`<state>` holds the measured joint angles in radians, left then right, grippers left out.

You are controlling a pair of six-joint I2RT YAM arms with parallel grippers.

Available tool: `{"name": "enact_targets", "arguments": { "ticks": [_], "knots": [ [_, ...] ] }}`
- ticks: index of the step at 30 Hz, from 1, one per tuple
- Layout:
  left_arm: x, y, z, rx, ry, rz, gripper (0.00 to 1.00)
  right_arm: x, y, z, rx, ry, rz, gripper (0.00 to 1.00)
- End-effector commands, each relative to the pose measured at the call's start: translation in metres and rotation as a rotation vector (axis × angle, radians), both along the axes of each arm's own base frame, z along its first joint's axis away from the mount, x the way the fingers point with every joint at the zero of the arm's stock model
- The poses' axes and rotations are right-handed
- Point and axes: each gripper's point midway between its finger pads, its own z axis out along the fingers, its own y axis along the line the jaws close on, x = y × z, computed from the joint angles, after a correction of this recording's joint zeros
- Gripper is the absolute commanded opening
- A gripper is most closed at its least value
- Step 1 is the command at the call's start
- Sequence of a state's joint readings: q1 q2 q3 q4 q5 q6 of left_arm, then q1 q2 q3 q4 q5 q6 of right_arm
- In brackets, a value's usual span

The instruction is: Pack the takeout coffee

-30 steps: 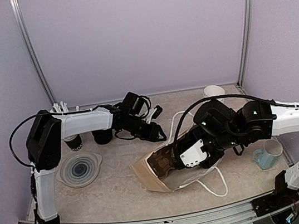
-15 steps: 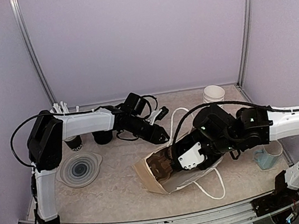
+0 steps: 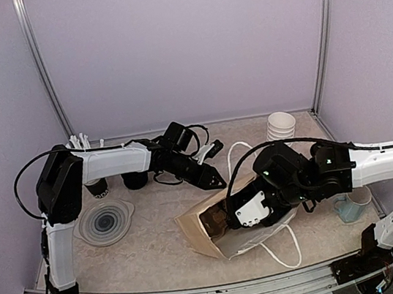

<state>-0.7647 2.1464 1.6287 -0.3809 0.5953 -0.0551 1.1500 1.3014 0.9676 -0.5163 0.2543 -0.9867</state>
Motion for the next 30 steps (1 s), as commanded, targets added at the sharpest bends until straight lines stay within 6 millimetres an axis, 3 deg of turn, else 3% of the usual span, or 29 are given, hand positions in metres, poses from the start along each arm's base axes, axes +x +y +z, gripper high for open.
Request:
{"name": "enact_targets", "arguments": {
  "ticks": [1, 12, 20, 30],
  "knots": [
    [-0.002, -0.013, 0.008, -0.040, -0.024, -0.041, 0.43, -0.003, 0.002, -0.010, -0.008, 0.006, 0.011, 0.42],
    [-0.009, -0.019, 0.004, -0.045, -0.006, -0.073, 0.42, 0.007, 0.006, -0.016, -0.017, -0.024, -0.003, 0.42],
    [-0.022, -0.032, 0.002, -0.048, 0.010, -0.115, 0.42, 0.015, 0.010, -0.009, -0.023, -0.045, -0.013, 0.42],
    [-0.037, -0.038, -0.004, -0.035, 0.024, -0.144, 0.42, 0.022, 0.003, -0.013, -0.040, -0.069, -0.051, 0.42]
  ]
}}
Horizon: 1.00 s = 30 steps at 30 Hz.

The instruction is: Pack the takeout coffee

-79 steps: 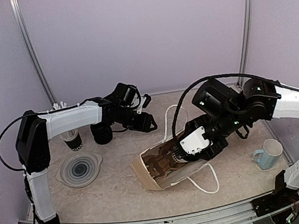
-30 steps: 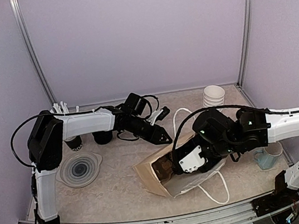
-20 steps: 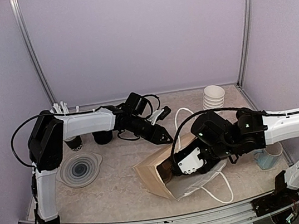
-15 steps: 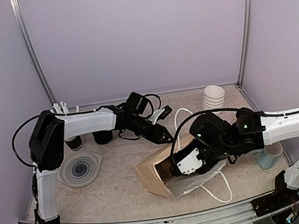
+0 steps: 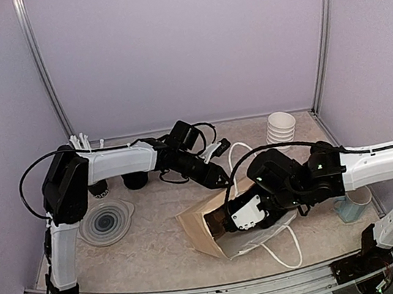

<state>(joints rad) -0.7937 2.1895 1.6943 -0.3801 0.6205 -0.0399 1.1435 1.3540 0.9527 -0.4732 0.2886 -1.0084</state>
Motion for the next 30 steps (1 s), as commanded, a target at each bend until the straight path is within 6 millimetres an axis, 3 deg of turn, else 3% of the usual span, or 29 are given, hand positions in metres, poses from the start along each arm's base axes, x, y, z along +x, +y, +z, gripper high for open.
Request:
{"name": "enact_targets", "arguments": {
  "ticks": [1, 5, 10, 24, 27, 30],
  "knots": [
    [-0.032, -0.018, -0.008, -0.005, 0.040, -0.095, 0.42, 0.014, 0.001, 0.003, 0.004, -0.047, -0.042, 0.42],
    [-0.038, -0.022, -0.010, -0.008, 0.054, -0.118, 0.42, 0.018, 0.001, 0.004, 0.001, -0.044, -0.054, 0.42],
    [-0.050, -0.028, -0.009, -0.021, 0.079, -0.164, 0.41, 0.016, 0.006, 0.019, -0.005, 0.008, -0.072, 0.42],
    [-0.094, -0.038, -0.008, -0.018, 0.140, -0.293, 0.43, -0.039, -0.014, 0.002, -0.189, 0.377, -0.024, 0.42],
    [-0.090, -0.041, -0.006, -0.017, 0.132, -0.283, 0.44, -0.045, -0.011, 0.004, -0.191, 0.443, -0.018, 0.43],
    [-0.074, -0.042, -0.003, -0.018, 0.121, -0.237, 0.52, -0.049, -0.009, 0.001, -0.214, 0.513, -0.026, 0.43]
  ]
}}
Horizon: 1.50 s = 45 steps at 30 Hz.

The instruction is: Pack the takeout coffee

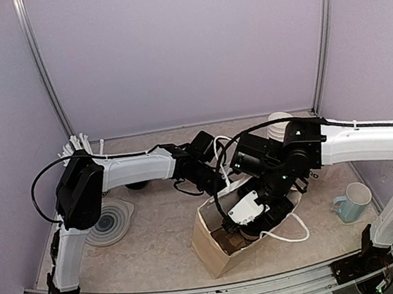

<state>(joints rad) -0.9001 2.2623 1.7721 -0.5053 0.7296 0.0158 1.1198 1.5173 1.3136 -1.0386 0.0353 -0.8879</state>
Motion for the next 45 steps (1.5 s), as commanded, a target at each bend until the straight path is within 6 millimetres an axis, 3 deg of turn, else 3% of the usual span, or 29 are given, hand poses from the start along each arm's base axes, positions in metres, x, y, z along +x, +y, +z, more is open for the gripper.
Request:
{"name": "enact_targets", "arguments": {
  "ticks": [1, 6, 11, 15, 18, 22, 30, 32, 36, 45],
  "knots": [
    [0.004, -0.009, 0.016, -0.052, 0.030, -0.007, 0.54, -0.004, 0.001, -0.010, -0.052, 0.126, -0.039, 0.43],
    [0.062, 0.016, 0.031, -0.085, -0.004, 0.164, 0.60, 0.001, -0.002, -0.022, -0.088, 0.236, -0.095, 0.43],
    [0.118, 0.059, 0.062, -0.089, -0.114, 0.355, 0.64, 0.011, -0.007, -0.041, -0.144, 0.260, -0.137, 0.44],
    [0.141, 0.086, 0.084, -0.078, -0.194, 0.476, 0.65, 0.017, -0.010, -0.056, -0.176, 0.241, -0.167, 0.45],
    [0.147, 0.098, 0.102, -0.078, -0.235, 0.537, 0.66, 0.023, -0.009, -0.059, -0.184, 0.220, -0.195, 0.46],
    [0.146, 0.108, 0.128, -0.089, -0.276, 0.586, 0.66, 0.029, -0.009, -0.047, -0.164, 0.174, -0.197, 0.51],
    [0.129, 0.124, 0.179, -0.138, -0.312, 0.610, 0.66, 0.020, -0.004, -0.004, -0.065, 0.213, -0.141, 0.76],
    [0.118, 0.124, 0.196, -0.159, -0.328, 0.584, 0.66, 0.018, -0.002, 0.005, -0.043, 0.222, -0.132, 0.82],
    [0.081, 0.119, 0.227, -0.202, -0.394, 0.490, 0.68, 0.019, 0.001, 0.016, -0.015, 0.212, -0.123, 0.86],
    [0.018, 0.091, 0.242, -0.279, -0.330, 0.359, 0.69, 0.019, 0.006, 0.040, 0.040, 0.200, -0.085, 0.87]
  ]
}}
